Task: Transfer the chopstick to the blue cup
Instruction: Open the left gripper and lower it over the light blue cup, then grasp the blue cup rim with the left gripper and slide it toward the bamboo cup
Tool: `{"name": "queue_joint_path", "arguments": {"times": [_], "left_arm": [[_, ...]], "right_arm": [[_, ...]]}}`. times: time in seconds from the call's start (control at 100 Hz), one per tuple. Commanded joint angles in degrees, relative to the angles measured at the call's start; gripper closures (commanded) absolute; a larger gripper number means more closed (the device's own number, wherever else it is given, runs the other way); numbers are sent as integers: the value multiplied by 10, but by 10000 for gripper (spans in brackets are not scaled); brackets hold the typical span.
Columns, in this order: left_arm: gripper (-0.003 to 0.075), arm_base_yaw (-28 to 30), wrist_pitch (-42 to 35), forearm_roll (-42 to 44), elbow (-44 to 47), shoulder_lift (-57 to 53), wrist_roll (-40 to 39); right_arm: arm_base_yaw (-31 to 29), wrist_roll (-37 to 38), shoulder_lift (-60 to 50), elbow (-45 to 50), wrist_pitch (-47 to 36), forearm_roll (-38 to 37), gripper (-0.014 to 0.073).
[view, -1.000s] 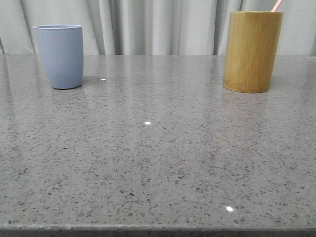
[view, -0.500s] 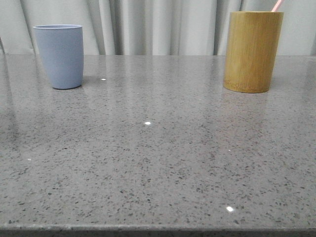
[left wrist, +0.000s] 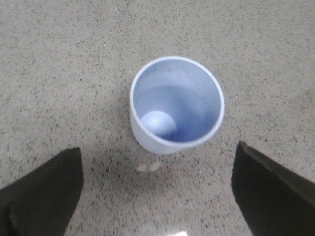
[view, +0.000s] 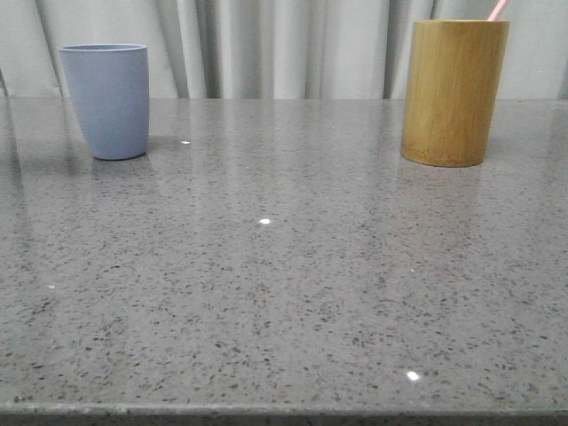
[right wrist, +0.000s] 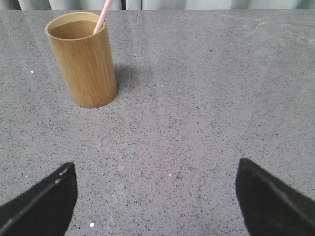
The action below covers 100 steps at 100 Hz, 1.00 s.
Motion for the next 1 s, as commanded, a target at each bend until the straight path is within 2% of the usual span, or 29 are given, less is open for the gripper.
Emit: {"name": "queue_joint_path", "arguments": {"times": [0.0,0.42,0.57,0.73,0.85,0.93,0.99], "left_arm": [[136,-4,-12,-15,-50,13,1],[137,-4,-4,-15,-104,121,1],[197,-4,-5,-13,-105,135,1],[357,-4,-4,-13,-106,138,1],[556,-4,-4,-15,-107,138,1],[718,-7,-4,-15,-110,137,4],[737,-9,1,-16,-117,136,11]], "right_arm": [[-2,-5,9,-19,-45,-2,-52],[-2,-5,9,-19,-45,-2,-52],[-2,-5,9,-19,-45,-2,-52],[-2,-5,9,-19,-45,-2,-52],[-2,-5,9,-19,-45,-2,-52],[-2,-5,9,-19,-45,-2,-52],[-2,-5,9,-19,-45,-2,-52]]}}
